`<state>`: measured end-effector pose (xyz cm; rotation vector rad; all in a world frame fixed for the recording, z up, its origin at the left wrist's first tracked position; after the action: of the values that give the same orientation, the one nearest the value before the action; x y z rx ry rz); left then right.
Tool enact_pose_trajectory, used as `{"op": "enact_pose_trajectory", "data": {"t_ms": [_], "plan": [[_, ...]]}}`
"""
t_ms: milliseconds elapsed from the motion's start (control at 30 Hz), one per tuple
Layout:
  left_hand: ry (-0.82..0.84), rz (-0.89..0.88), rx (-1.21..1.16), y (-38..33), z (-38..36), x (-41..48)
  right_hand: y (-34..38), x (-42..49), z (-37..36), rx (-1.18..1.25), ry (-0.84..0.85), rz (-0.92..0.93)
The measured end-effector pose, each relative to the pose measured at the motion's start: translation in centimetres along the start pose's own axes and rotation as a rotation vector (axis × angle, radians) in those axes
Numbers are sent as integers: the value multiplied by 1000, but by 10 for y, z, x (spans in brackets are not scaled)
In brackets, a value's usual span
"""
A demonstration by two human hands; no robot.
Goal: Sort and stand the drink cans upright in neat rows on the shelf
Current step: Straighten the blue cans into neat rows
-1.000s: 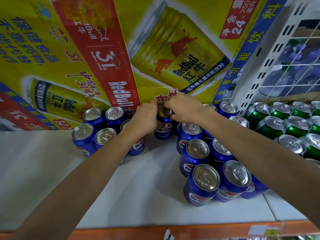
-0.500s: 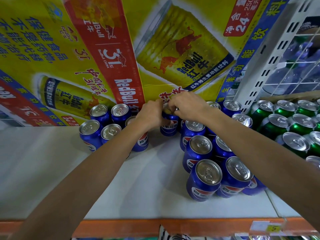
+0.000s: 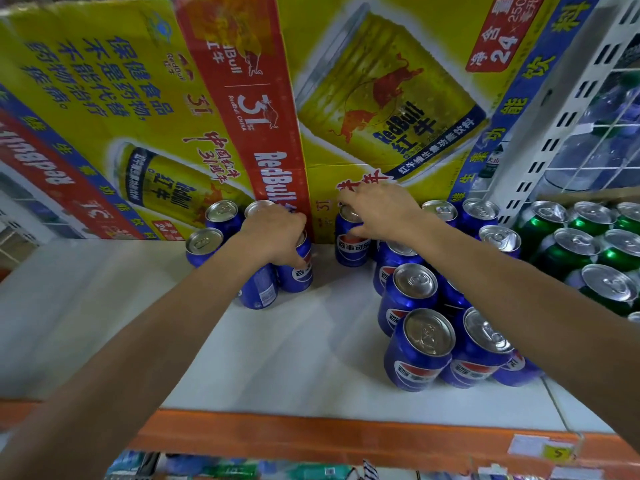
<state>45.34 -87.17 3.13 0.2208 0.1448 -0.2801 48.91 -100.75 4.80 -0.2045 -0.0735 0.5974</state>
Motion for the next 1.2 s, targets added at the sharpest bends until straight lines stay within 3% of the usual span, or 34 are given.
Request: {"op": "enact_pose_trajectory", "data": {"t_ms": [167, 433, 633, 800, 900, 1033, 1200], "plan": [[-22, -1, -56, -1, 3, -2, 5, 7, -4, 84, 88, 7], [-105, -34, -174, -9, 5, -2, 6, 2, -6, 125, 95, -4], [-105, -41, -473, -19, -8, 1, 17, -21, 9, 180, -118, 125], [-124, 48, -823, -20, -27, -13, 40, -32, 6, 476, 122, 262], [-149, 94, -959, -24, -51, -16, 42, -32, 1, 372, 165, 302], [-154, 128, -1126, -38, -72, -27, 38, -30, 6, 232, 86, 254], [-200, 144, -1150, -49, -77, -18, 29, -35, 7, 246, 119, 222]]}}
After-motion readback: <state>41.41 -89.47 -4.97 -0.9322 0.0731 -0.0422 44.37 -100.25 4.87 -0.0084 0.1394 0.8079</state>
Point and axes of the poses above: each hand's wrist, its own x-axis towards the middle knuckle, its own z-axis out of the back of the hand, y = z × x, the point moved 6 cm from there along x, towards the middle knuckle, and after that the axes turned 2 degrees about -x, right-handed, at the moved point
